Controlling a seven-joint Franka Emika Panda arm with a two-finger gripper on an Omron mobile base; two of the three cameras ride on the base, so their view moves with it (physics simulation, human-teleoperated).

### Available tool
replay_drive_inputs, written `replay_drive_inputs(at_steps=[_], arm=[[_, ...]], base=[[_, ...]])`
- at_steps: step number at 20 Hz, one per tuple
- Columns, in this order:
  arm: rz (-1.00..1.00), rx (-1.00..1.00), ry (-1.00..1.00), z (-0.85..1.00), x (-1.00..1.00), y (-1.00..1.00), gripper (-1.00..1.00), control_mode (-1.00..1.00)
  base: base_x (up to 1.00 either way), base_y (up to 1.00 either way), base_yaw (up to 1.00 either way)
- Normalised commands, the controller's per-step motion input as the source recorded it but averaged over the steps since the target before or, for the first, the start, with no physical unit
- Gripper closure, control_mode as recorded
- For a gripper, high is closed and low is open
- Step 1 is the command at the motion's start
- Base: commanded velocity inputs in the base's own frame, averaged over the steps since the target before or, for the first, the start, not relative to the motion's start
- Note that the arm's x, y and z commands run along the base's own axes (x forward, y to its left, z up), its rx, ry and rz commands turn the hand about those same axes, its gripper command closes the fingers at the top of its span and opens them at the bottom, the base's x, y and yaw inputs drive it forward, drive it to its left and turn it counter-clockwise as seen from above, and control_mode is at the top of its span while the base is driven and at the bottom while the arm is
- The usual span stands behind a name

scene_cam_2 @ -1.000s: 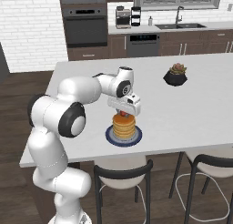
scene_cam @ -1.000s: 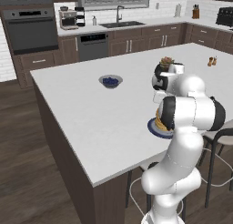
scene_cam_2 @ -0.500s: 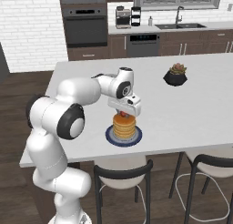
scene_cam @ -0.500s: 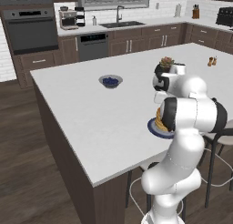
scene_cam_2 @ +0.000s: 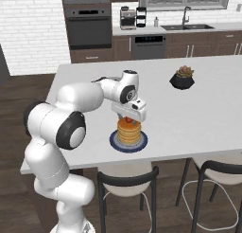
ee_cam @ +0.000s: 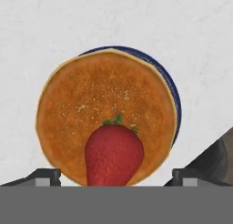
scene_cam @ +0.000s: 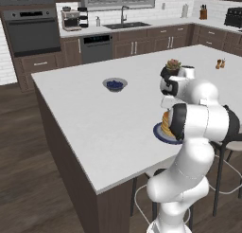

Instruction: Take the strawberry from the fridge and place it on top of the pancake, located on the dining counter.

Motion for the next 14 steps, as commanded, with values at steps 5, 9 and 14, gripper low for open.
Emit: replay_drive_inputs(at_steps=[5,9,14], arm=[[0.00,0.00,-0.01,0.41,-0.30,0.00,-1.00,-1.00],[0.00,0.00,-0.02,0.41,-0.38,0.00,-1.00,-1.00],[0.00,0.00,-0.01,0.41,-0.41,0.00,-1.00,-1.00]], base=[[0.00,0.00,0.00],[0.00,0.00,0.00],[0.00,0.00,0.00]])
